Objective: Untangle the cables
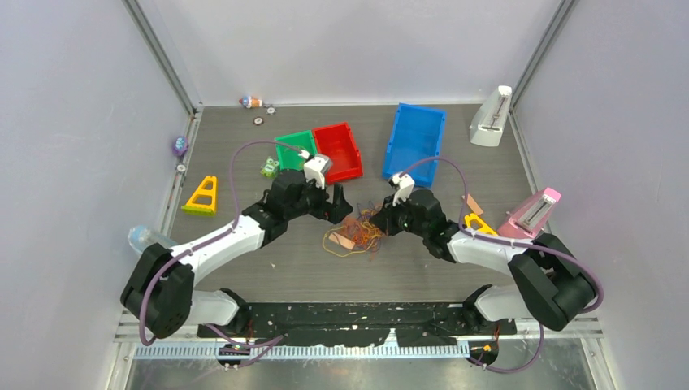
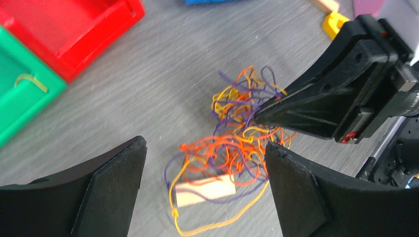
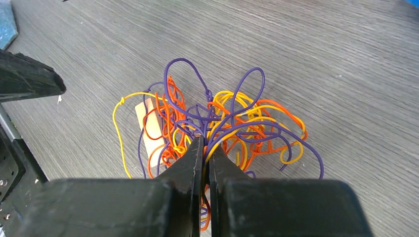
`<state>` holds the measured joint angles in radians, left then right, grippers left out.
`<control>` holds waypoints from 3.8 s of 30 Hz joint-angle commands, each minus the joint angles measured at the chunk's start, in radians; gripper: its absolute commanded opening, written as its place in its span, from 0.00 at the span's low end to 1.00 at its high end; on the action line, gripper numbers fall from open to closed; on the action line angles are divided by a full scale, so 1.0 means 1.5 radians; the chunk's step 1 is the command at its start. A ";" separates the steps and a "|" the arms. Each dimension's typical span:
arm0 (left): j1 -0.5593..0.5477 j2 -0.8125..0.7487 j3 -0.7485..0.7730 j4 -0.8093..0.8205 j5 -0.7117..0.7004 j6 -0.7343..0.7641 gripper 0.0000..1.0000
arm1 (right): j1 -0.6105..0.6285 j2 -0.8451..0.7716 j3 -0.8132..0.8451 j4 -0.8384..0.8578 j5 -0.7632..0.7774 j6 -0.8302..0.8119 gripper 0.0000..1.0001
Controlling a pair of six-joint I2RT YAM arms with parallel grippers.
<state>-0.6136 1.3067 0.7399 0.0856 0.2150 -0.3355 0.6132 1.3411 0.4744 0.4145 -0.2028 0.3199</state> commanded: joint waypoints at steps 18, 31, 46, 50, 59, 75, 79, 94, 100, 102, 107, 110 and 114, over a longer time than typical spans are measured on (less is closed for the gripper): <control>-0.025 0.045 -0.052 0.209 0.059 0.049 0.88 | -0.001 -0.116 -0.055 0.142 0.032 -0.024 0.08; -0.057 0.140 0.050 0.087 0.086 0.088 0.79 | -0.001 -0.136 -0.069 0.149 0.054 -0.019 0.08; -0.059 0.217 0.137 -0.024 0.103 0.081 0.00 | -0.001 -0.152 -0.055 0.072 0.176 -0.011 0.06; -0.059 0.205 0.131 -0.040 0.031 0.079 0.02 | -0.002 -0.168 -0.049 0.012 0.305 0.008 0.05; -0.059 0.221 0.146 -0.055 0.073 0.092 0.53 | -0.003 -0.152 -0.040 0.016 0.277 0.003 0.05; -0.075 0.391 0.307 -0.189 0.050 0.073 0.34 | -0.003 -0.155 -0.050 0.037 0.245 0.006 0.05; -0.074 0.335 0.266 -0.163 0.017 0.074 0.00 | -0.002 -0.171 -0.051 0.019 0.285 0.011 0.05; -0.027 -0.097 -0.123 0.122 -0.386 -0.006 0.00 | -0.030 -0.232 -0.065 -0.113 0.557 0.124 0.05; -0.009 -0.204 -0.201 0.177 -0.447 -0.037 0.00 | -0.043 -0.302 -0.092 -0.149 0.645 0.174 0.05; -0.008 -0.245 -0.234 0.205 -0.469 -0.039 0.00 | -0.047 -0.339 -0.108 -0.152 0.668 0.182 0.05; -0.008 -0.305 -0.271 0.231 -0.486 -0.026 0.00 | -0.049 -0.393 -0.152 -0.074 0.601 0.113 0.05; -0.008 -0.308 -0.273 0.243 -0.457 -0.016 0.00 | -0.049 -0.413 -0.179 0.014 0.423 0.023 0.17; -0.007 -0.289 -0.260 0.263 -0.356 0.017 0.00 | -0.048 -0.397 -0.189 0.100 0.285 -0.022 0.48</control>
<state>-0.6315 0.8566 0.3340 0.3775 -0.4183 -0.3618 0.5411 0.7376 0.1928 0.3630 0.4656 0.4065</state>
